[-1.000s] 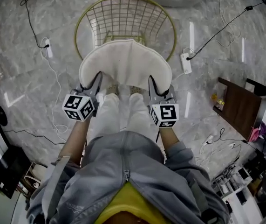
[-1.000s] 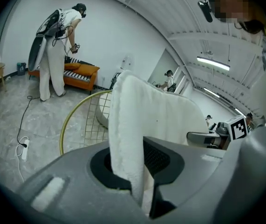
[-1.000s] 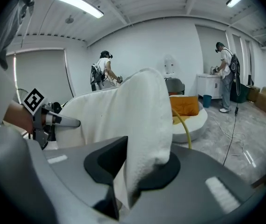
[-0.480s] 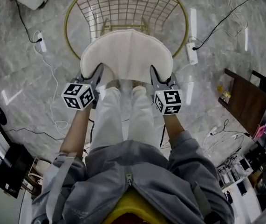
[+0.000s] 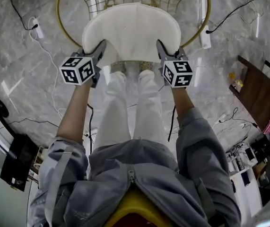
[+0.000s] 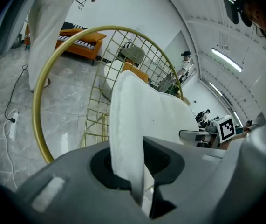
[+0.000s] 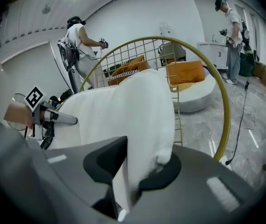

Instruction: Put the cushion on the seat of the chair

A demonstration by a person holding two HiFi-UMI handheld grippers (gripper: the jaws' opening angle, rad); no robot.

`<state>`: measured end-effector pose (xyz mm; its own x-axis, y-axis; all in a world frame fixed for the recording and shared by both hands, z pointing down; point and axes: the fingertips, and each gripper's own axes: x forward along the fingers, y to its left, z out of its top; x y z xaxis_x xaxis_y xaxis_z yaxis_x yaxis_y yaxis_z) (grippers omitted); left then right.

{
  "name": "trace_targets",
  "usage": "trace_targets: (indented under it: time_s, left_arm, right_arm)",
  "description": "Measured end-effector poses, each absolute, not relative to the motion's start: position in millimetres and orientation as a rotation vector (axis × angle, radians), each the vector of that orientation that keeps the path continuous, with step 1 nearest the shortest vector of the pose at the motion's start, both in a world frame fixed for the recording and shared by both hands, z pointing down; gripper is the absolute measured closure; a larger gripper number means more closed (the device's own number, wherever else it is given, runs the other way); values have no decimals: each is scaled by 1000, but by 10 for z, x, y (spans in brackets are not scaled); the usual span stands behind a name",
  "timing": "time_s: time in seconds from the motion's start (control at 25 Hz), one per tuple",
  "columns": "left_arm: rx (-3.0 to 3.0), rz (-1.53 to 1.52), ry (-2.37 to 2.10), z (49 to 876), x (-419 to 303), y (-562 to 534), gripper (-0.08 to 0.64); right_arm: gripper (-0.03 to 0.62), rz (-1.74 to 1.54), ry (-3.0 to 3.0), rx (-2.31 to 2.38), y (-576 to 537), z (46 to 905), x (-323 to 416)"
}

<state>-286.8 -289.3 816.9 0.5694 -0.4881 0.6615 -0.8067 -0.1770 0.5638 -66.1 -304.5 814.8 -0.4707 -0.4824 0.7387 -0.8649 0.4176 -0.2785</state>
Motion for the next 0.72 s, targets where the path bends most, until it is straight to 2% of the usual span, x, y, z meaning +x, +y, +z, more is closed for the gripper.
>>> trace_targets:
  time_s: [0.48, 0.6, 0.72]
  left_arm:
    - [1815, 586, -1058, 8700, -2837, -3197, 452]
    - [1788, 629, -1102, 8803, -2859, -3246, 419]
    - [1781, 714, -1136, 8898, -2922, -3237, 357]
  right_arm:
    - [459, 897, -1954, 1156, -3268, 8706, -483]
    - [446, 872, -1918, 1167, -3296, 8772, -449]
    - [426, 847, -1886, 1183, -3300, 8823, -435]
